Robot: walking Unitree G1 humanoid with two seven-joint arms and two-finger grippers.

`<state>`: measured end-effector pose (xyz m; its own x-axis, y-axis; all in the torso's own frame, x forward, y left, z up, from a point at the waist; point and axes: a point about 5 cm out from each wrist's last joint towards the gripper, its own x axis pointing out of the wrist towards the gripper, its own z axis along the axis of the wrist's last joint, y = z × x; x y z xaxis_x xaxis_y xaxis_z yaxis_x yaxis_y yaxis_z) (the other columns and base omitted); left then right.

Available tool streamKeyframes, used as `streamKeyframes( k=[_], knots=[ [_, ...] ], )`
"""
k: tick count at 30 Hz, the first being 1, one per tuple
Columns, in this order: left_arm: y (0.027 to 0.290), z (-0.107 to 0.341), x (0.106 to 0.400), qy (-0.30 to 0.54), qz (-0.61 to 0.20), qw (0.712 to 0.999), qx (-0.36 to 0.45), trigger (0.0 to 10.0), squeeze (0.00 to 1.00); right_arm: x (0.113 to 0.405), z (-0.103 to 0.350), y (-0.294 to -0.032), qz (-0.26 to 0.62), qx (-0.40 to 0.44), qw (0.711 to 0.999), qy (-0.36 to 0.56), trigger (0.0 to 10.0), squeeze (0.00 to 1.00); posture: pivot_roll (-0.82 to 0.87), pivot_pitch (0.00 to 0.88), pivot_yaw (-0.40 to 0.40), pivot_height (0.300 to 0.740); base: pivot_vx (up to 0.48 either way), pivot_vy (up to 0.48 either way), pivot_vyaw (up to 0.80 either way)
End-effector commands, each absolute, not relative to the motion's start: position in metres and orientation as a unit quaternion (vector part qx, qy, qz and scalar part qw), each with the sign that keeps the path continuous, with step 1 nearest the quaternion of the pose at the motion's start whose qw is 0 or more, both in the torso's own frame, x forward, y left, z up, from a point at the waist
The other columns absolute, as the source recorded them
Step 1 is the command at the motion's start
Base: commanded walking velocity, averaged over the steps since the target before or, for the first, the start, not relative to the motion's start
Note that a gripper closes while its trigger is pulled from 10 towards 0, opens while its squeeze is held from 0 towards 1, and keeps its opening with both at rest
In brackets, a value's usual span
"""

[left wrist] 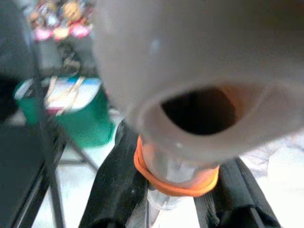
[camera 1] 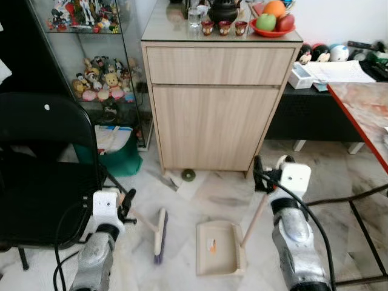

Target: Sweep floor

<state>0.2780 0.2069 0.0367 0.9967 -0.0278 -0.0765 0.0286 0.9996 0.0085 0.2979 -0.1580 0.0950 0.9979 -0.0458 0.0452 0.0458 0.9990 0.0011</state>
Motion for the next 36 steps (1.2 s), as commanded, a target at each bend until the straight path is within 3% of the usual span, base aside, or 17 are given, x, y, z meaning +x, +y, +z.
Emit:
streamKeyframes(
  k=[1,16,17,18,27,28,30,31,36],
  knots=[
    [0.2,0.04,0.282,0.028,-0.022,0.999,0.0,10.0,0.0,0.296,0.093,-0.169,-0.039,-0.002,0.999,-0.017,10.0,0.0,-0.05,0.046,-0.016,0.74,0.274,0.0,0.0],
    [0.206,0.041,0.282,0.028,-0.009,1.0,0.004,10.0,0.0,0.297,0.092,-0.17,-0.043,-0.002,0.999,-0.018,10.0,0.0,-0.04,0.057,-0.017,0.74,0.018,0.0,0.0],
    [0.206,0.04,0.282,0.029,-0.009,1.0,0.005,10.0,0.0,0.297,0.092,-0.169,-0.042,0.001,0.999,-0.018,10.0,0.1,-0.04,0.057,-0.017,0.74,0.0,0.0,0.0],
    [0.207,0.04,0.281,0.03,-0.008,0.999,0.007,10.0,0.0,0.296,0.091,-0.169,-0.042,0.002,0.999,-0.018,10.0,1.0,-0.04,0.057,-0.017,0.74,0.0,0.0,0.0],
    [0.206,0.039,0.281,0.033,-0.006,0.999,0.007,10.0,0.0,0.294,0.085,-0.17,-0.045,-0.005,0.999,-0.002,10.0,1.0,-0.04,0.064,-0.018,0.74,0.0,0.0,0.0],
    [0.206,0.039,0.281,0.034,-0.006,0.999,0.007,10.0,0.0,0.294,0.08,-0.172,-0.055,-0.01,0.998,0.013,10.0,0.71,-0.04,0.064,-0.018,0.74,0.0,0.0,0.0],
    [0.206,0.038,0.281,0.035,-0.007,0.999,0.008,10.0,0.0,0.293,0.078,-0.173,-0.06,-0.011,0.998,0.022,10.0,0.71,-0.04,0.064,-0.018,0.74,0.0,0.0,0.0],
    [0.206,0.038,0.281,0.036,-0.007,0.999,0.008,10.0,0.0,0.293,0.075,-0.174,-0.066,-0.007,0.997,0.029,10.0,0.0,-0.04,0.066,-0.018,0.74,0.0,0.0,0.0],
    [0.206,0.038,0.28,0.036,-0.007,0.999,0.007,10.0,0.0,0.295,0.069,-0.172,-0.061,-0.011,0.997,0.051,10.0,0.0,-0.04,0.068,-0.018,0.74,0.0,0.0,0.0]
  ],
)
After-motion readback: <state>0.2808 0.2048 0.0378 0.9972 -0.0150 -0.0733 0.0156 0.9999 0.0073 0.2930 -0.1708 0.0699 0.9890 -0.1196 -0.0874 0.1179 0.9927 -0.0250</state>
